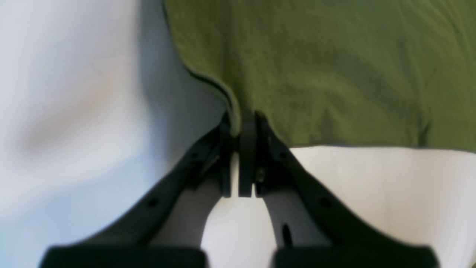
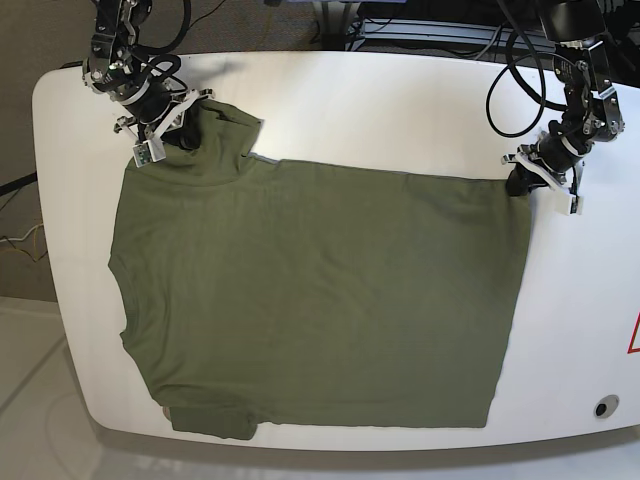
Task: Fold the T-shirt properly
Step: 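Lower the left gripper and grasp the opposite shoulder corner of the shirt, then lift both shoulder corners and pull them over the shirt toward the hem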
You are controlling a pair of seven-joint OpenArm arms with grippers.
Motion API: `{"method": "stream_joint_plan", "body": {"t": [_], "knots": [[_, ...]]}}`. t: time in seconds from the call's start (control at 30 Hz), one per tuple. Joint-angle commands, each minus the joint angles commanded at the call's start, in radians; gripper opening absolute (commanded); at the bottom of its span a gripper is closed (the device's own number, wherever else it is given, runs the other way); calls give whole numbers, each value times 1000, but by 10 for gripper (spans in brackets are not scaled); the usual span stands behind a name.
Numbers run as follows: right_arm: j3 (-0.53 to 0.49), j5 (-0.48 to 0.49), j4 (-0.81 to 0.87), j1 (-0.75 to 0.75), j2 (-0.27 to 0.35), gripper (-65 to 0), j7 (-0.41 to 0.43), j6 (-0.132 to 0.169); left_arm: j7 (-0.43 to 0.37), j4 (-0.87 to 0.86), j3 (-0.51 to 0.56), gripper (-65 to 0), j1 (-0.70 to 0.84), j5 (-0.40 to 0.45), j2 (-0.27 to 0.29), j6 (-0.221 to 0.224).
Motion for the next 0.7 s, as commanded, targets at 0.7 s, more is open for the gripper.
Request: {"method": "stream_joint_plan", "body": {"t": [0.7], "knots": [[36,1,47,-23,-37,-650,3,-3,-61,23,-27,-451,38,-8,-1,2]]}}
